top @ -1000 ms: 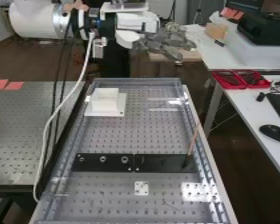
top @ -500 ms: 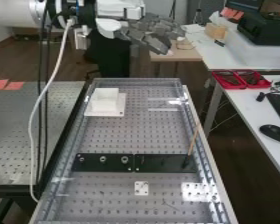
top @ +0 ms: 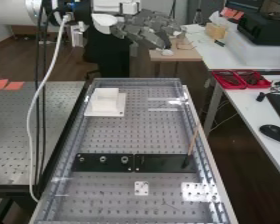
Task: Grab the drill bit and place it in the clear container
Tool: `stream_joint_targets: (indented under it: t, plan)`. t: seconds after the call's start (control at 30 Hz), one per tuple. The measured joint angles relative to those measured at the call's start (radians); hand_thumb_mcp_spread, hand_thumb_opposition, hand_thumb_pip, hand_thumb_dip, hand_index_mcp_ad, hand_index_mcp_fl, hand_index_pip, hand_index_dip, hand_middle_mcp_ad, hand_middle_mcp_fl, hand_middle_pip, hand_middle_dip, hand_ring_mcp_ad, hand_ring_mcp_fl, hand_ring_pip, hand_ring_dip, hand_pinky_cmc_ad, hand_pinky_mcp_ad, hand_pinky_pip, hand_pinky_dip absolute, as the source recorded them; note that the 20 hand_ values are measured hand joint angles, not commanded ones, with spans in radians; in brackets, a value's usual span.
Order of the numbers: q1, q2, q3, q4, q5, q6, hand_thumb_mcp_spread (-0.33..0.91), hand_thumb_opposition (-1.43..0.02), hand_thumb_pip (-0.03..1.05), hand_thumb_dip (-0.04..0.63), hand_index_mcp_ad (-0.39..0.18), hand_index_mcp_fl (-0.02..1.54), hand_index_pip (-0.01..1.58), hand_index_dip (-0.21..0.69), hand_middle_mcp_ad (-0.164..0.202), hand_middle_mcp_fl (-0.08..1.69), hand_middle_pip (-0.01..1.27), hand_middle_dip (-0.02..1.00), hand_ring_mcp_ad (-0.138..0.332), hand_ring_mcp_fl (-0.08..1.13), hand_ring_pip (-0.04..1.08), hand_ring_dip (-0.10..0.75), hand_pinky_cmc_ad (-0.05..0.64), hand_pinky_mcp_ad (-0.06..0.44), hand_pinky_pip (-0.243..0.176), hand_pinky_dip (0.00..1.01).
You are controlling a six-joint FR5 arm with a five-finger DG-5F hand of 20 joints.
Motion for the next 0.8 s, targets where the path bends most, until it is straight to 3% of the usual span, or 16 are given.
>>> stream_joint_targets:
  t: [0.8]
  plan:
    - [-0.003, -0.008, 0.006, 0.007, -0.013, -0.001, 0.21, -0.64, 0.22, 0.024, -0.052, 0.14, 0.09, 0.314, 0.087, 0.12, 0.13, 0.14, 0.232, 0.01, 0.10, 0.030, 0.478, 0.347, -0.105, 0.33]
